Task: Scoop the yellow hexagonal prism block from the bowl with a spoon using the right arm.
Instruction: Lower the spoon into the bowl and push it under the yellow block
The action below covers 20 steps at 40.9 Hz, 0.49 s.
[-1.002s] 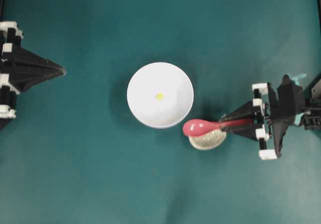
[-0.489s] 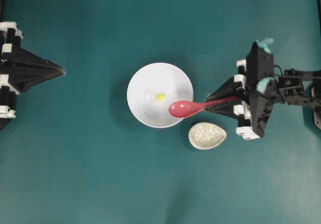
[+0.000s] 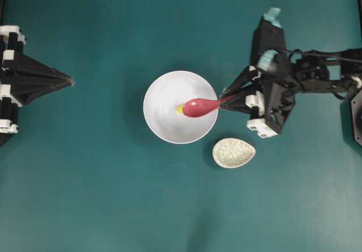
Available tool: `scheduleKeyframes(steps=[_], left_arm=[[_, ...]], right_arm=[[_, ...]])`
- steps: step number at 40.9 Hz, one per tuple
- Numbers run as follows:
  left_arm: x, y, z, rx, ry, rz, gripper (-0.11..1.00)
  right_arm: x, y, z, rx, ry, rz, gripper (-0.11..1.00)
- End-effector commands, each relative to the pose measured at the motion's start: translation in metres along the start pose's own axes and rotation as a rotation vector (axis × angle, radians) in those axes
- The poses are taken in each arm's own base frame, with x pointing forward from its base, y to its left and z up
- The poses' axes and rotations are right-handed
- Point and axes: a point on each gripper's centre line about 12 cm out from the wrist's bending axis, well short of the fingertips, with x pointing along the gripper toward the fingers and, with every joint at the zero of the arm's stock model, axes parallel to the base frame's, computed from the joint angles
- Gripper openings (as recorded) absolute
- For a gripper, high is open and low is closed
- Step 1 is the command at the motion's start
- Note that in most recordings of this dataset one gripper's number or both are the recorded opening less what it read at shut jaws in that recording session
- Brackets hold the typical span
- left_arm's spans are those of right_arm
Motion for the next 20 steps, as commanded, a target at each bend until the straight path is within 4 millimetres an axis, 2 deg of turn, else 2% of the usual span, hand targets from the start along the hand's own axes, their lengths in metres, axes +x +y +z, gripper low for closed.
scheduleKeyframes(steps=[1,10,20], left_arm=[[0.001,0.000,0.009,0.017,-0.021,0.001,-0.01],[-0.004,0.000,0.012,0.020,-0.006,0.002,-0.01],[-0.007,0.000,0.013,0.022,-0.002,0.002,-0.01]], right_arm=[[0.003,-0.002,0.014,0.017,0.017,-0.006,0.24],[0.023,-0.006,0.021,0.016,0.143,-0.017,0.24],[0.039,-0.006,0.015,0.012,0.265,-0.018,0.24]])
